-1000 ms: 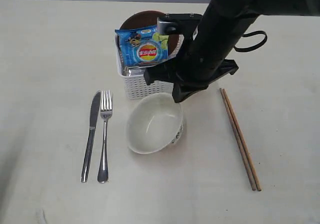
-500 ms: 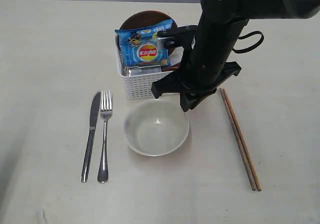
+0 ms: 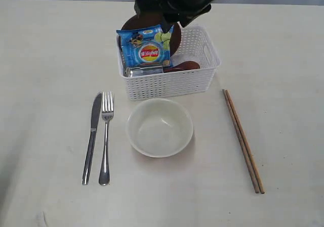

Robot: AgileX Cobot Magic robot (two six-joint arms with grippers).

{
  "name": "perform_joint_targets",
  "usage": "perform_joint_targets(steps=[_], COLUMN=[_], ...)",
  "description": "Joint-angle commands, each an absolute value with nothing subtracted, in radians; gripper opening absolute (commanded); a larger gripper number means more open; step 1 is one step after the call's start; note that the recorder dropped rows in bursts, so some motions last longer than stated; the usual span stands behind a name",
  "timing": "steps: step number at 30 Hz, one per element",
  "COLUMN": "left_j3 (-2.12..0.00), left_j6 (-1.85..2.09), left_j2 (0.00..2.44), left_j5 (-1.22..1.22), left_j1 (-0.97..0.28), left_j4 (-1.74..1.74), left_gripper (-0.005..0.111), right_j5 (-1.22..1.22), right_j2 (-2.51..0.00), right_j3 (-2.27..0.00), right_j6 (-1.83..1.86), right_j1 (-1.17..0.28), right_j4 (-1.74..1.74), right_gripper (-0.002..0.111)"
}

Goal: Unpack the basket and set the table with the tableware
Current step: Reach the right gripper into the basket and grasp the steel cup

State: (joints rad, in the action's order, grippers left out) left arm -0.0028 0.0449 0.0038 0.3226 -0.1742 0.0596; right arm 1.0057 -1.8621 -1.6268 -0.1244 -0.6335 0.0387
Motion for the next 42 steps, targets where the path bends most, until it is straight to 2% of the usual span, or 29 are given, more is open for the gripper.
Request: perform_joint_targets(steps=[1, 5, 8, 12, 15, 24, 42], left_j3=[0.0, 0.0, 0.0, 0.0, 0.0, 0.0, 0.0], left_j6=[0.044, 0.044, 0.044, 0.044, 0.044, 0.044, 0.044], left_j2=[0.0, 0.0, 0.0, 0.0, 0.0, 0.0, 0.0], left_j5=[0.322, 0.322, 0.322, 0.322, 0.322, 0.322, 0.322], left_j1=[-0.172, -0.172, -0.172, -0.172, -0.172, -0.172, -0.172], left_j4=[0.051, 0.051, 0.051, 0.051, 0.051, 0.051, 0.051], left_gripper=[0.0, 0.0, 0.0, 0.0, 0.0, 0.0, 0.0], right_j5=[1.142, 1.145, 1.113, 1.197, 1.17, 0.995, 0.993], right_j2=[-1.989, -2.104, -2.12, -2.147, -2.147, -2.147, -2.195], right_j3=[-1.737, -1.819, -1.84, -1.834, -1.786, -1.65, -1.647], right_j6=[-0.051, 0.0, -0.071, -0.015, 0.048, 0.153, 0.19], right_j1=[-0.63, -0.63, -0.619, -0.49, -0.453, -0.451, -0.456], right_j4=[0.0, -0.043, -0.035, -0.334, -0.42, -0.509, -0.572], right_gripper=[0.041, 0.049, 0.049, 0.049, 0.049, 0.049, 0.049])
